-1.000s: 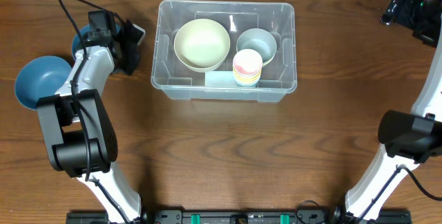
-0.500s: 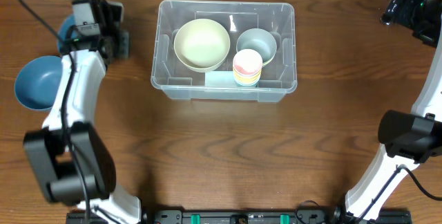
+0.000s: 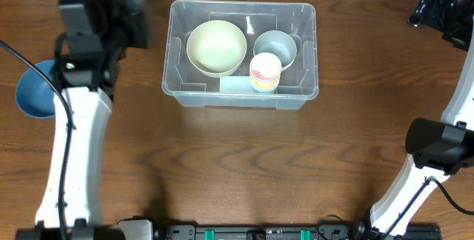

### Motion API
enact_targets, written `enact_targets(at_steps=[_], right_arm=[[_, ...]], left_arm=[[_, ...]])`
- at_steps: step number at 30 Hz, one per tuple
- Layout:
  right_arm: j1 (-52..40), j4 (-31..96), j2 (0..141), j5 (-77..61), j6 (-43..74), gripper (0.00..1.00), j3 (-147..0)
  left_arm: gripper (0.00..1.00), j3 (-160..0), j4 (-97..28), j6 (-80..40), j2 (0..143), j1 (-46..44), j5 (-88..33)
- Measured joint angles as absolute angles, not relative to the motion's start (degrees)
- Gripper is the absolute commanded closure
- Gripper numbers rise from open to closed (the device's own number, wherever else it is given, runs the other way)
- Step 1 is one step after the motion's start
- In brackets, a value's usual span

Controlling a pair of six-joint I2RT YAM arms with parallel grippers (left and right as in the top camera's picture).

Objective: Pack container
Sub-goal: 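Carry the teal bowl into the container and stack it on the cream bowl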

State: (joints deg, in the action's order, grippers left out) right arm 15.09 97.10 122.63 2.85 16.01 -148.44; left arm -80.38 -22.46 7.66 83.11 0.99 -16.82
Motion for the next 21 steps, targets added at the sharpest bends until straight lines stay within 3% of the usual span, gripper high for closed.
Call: enact_targets(at_steps=[12,21], right_arm=[[15.1,97.1,122.6,2.9,16.0,0.01,-148.4],[15.1,97.1,122.6,2.9,16.0,0.01,-148.4]], left_arm=[[0.94,-80.4,-22.3,7.3,83.2,-19.2,-12.5],[0.94,-80.4,-22.1,7.3,92.2,-23.4,-9.4]])
